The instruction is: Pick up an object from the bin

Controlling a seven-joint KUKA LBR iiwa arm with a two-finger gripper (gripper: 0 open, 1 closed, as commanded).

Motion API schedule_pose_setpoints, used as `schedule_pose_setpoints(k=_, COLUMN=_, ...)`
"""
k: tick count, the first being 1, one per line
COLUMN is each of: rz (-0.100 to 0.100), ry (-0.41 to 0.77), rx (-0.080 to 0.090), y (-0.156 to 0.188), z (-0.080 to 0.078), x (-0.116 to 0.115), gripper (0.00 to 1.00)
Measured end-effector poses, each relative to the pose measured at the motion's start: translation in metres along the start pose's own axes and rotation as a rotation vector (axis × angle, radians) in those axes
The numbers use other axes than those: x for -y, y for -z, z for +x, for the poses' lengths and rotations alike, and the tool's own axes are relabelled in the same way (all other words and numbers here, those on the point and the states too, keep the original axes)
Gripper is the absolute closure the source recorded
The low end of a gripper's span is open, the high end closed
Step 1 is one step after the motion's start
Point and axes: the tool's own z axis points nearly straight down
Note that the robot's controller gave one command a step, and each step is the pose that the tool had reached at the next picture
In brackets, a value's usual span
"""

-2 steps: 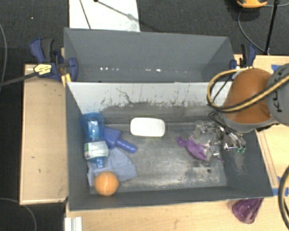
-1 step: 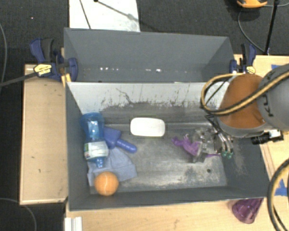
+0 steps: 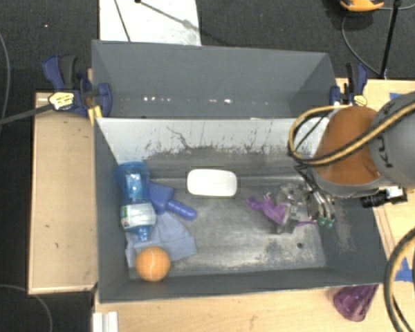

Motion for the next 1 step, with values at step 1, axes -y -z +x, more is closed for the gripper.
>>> schedule_pose_setpoints(k=1, rz=0.000, ry=-0.022, rx=-0.008, y=0.0441, z=0.0067, x=-0.0030, gripper=1.00)
